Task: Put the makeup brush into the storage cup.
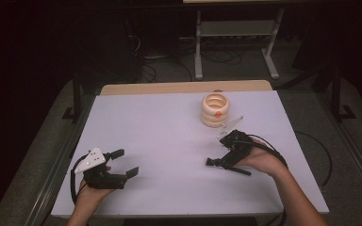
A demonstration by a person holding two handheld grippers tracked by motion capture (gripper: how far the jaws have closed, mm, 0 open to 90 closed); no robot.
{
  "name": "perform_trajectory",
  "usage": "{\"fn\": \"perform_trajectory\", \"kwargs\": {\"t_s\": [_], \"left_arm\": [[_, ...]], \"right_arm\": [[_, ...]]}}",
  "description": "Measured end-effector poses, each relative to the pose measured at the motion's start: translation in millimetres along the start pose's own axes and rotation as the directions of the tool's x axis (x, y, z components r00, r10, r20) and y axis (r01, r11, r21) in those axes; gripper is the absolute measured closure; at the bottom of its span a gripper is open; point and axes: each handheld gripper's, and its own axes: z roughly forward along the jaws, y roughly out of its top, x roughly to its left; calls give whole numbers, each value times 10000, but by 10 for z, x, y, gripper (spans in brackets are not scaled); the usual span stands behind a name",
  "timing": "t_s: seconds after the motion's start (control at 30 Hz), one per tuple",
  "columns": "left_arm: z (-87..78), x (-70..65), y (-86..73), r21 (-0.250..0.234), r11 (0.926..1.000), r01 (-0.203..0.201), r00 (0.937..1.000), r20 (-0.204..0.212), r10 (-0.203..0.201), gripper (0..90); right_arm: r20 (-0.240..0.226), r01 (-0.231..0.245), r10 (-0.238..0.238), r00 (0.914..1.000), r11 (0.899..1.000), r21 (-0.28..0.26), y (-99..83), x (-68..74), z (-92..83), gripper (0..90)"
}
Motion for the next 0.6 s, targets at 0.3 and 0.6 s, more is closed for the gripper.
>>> {"fn": "perform_trajectory", "kwargs": {"t_s": [0.3, 0.6], "left_arm": [[9, -6, 0, 1, 10000, 39, 10000, 22, -39, 102], [17, -5, -3, -21, 10000, 12, 10000, 46, -12, 102]], "right_arm": [[-173, 172, -161, 9997, 9979, 631, 14, 9, 36, 223], [-222, 542, -516, 9984, 9890, 1373, 41, 21, 99, 308]]}}
